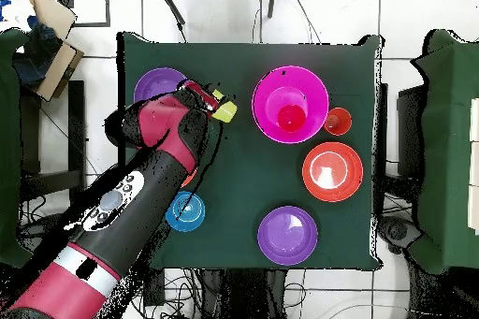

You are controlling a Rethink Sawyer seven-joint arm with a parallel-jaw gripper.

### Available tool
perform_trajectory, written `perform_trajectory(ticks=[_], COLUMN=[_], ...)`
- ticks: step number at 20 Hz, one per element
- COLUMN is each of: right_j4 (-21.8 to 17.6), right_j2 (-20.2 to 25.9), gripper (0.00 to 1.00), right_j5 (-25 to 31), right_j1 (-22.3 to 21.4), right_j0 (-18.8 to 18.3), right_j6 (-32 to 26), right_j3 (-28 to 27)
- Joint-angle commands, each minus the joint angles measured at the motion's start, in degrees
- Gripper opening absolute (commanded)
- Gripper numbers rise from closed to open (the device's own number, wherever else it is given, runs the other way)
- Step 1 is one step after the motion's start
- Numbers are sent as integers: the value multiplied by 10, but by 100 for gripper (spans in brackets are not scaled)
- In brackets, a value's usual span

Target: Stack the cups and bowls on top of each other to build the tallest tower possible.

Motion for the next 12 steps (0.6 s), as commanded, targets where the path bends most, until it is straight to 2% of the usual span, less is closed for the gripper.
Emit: perform_trajectory(ticks=[1,6,12], right_j4=[8,2,4], right_j2=[69,61,54], gripper=[100,100,100], right_j5=[121,171,121], right_j1=[-10,11,55], right_j0=[-14,-3,5], right_j6=[56,81,123], right_j3=[-81,-77,-56])
